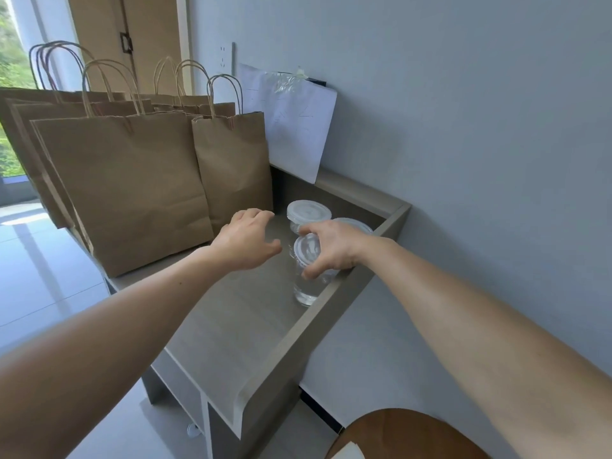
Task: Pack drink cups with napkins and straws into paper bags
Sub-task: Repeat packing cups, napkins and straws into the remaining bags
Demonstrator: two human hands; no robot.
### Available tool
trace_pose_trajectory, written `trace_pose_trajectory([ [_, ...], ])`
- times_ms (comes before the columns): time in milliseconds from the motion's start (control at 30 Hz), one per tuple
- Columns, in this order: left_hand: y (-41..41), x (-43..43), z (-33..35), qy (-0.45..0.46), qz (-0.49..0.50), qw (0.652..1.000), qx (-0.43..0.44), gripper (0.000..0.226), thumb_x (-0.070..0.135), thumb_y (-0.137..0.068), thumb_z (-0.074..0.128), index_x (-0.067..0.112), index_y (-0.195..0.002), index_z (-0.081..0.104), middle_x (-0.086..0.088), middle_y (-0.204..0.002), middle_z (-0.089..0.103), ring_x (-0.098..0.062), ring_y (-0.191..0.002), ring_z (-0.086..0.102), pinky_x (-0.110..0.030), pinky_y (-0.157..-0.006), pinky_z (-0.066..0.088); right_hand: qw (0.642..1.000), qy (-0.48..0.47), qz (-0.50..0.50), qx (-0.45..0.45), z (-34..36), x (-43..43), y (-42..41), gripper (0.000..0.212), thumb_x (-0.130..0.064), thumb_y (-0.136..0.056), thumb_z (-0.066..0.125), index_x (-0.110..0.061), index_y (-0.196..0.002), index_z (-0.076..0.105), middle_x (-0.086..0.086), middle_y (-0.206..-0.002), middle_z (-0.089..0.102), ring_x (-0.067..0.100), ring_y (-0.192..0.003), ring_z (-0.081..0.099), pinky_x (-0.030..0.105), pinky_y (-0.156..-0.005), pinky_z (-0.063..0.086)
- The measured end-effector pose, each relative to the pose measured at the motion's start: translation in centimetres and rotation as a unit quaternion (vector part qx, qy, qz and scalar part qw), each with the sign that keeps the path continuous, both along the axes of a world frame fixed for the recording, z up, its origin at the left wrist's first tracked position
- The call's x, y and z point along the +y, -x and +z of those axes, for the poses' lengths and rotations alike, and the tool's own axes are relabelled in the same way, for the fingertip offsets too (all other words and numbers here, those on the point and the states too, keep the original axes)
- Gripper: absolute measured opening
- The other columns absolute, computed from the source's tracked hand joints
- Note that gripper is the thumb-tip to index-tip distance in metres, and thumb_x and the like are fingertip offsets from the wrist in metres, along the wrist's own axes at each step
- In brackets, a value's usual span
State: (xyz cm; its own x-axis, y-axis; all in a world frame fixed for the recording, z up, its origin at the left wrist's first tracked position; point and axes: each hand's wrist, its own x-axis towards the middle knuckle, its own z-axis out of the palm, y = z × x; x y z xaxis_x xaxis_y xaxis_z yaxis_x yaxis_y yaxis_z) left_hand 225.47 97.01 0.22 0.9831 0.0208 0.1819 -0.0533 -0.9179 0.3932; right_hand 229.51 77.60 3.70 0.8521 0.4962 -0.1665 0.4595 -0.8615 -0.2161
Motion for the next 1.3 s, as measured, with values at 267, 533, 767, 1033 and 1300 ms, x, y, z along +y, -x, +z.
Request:
trace_pose_trajectory([
  [267, 0.8, -1.8, 4.0, 0.009, -0.001, 0.999, -0.048, 0.068, 0.042, -0.091, 0.059, 0.019, -0.150, 0.034, -0.004, -0.156, 0.033, -0.027, -0.145, 0.023, -0.046, -0.112, 0.031, 0.974, -0.178, -0.022, -0.138, 6.4, -2.8, 2.4, 0.094, -0.051, -0.057, 0.082, -0.026, -0.141, 0.046, 0.001, -0.134, 0.051, 0.019, -0.122, 0.050, 0.033, -0.100, 0.043],
  [533, 2.0, -9.4, 7.9, -0.009, -0.058, 0.995, -0.074, 0.068, 0.037, -0.090, 0.059, 0.019, -0.150, 0.034, -0.007, -0.153, 0.035, -0.028, -0.143, 0.025, -0.046, -0.110, 0.032, 0.932, -0.263, -0.111, -0.224, 12.5, -12.4, 7.4, 0.088, -0.053, -0.056, 0.073, -0.028, -0.137, 0.048, -0.001, -0.134, 0.049, 0.016, -0.125, 0.046, 0.036, -0.103, 0.043],
  [767, 4.1, -20.8, 6.6, -0.019, -0.137, 0.988, -0.067, 0.066, 0.040, -0.089, 0.058, 0.019, -0.148, 0.037, -0.007, -0.150, 0.038, -0.027, -0.141, 0.027, -0.046, -0.108, 0.034, 0.929, -0.229, -0.216, -0.196, 10.1, -24.3, 12.7, 0.093, -0.058, -0.048, 0.071, -0.032, -0.135, 0.050, -0.004, -0.129, 0.049, 0.016, -0.123, 0.047, 0.033, -0.095, 0.047],
  [1033, 9.5, -34.6, -2.2, -0.046, -0.235, 0.971, 0.026, 0.069, 0.043, -0.090, 0.057, 0.020, -0.150, 0.033, -0.005, -0.154, 0.035, -0.028, -0.141, 0.028, -0.044, -0.109, 0.034, 0.926, -0.172, -0.313, -0.118, -1.0, -36.2, 19.8, 0.094, -0.058, -0.048, 0.073, -0.034, -0.136, 0.048, -0.006, -0.120, 0.046, 0.016, -0.117, 0.045, 0.031, -0.085, 0.044],
  [1300, 15.6, -42.4, -13.3, -0.067, -0.264, 0.950, 0.150, 0.069, 0.044, -0.091, 0.058, 0.021, -0.151, 0.032, -0.005, -0.156, 0.034, -0.028, -0.143, 0.028, -0.048, -0.112, 0.033, 0.925, -0.127, -0.355, -0.047, -11.3, -41.8, 26.0, 0.098, -0.060, -0.047, 0.067, -0.030, -0.138, 0.045, 0.000, -0.129, 0.048, 0.022, -0.125, 0.038, 0.039, -0.091, 0.044],
])
